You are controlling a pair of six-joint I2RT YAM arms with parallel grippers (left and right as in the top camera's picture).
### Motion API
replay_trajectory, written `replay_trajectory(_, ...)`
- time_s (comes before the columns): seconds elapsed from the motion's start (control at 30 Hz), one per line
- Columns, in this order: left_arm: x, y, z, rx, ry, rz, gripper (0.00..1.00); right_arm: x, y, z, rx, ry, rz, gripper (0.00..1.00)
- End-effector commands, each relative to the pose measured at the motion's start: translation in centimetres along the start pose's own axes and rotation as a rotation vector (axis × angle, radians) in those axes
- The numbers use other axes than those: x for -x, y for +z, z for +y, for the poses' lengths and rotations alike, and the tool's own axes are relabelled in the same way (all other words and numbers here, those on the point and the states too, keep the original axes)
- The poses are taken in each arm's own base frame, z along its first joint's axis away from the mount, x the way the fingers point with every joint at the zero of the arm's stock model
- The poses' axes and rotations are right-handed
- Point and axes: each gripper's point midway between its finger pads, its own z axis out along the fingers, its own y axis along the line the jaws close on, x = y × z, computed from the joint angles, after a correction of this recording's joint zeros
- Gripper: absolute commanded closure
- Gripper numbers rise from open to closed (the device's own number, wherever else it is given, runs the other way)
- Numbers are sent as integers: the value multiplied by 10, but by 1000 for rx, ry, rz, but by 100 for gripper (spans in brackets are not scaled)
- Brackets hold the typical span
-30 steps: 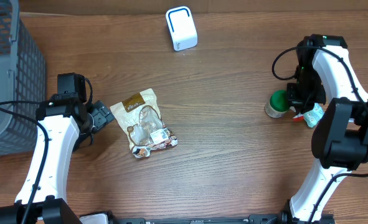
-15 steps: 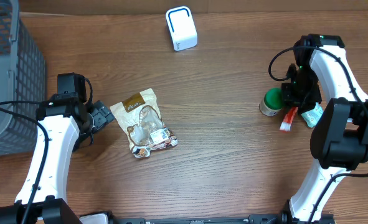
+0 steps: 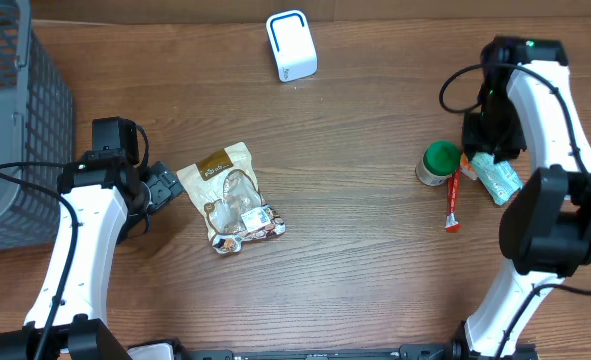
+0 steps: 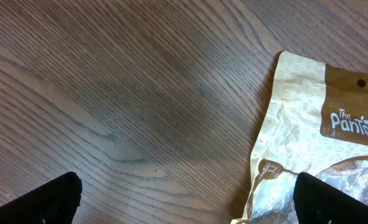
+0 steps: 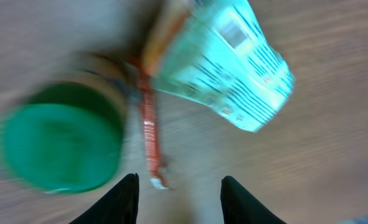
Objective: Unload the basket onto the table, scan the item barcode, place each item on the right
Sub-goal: 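Carry the red stick right beside the jar and release it, then move the right gripper back over the snack bag and grasp it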
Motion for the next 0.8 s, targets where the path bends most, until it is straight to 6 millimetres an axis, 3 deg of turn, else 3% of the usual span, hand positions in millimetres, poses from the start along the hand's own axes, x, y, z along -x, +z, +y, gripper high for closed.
replay_trajectory(0.0,2,-1,2,9,11,-9,0,1,-43,53,275,-14,-96,57)
replay_trajectory(0.13,2,-1,2,9,11,-9,0,-8,-55,110,463,-104,-85,58)
replay_trajectory(0.37,2,-1,2,9,11,-9,0,-33,-56,215,531,-362,-151,58)
replay_trajectory(0.4,2,-1,2,9,11,-9,0,-43,-54,243,540,-435,-171,58)
replay_trajectory(0.6,2,-1,2,9,11,-10,0,-88,-41,353,617,-615,-290,58)
replay_trajectory(0.77,2,-1,2,9,11,-9,0,-125,-29,423,615,-754,-508,57)
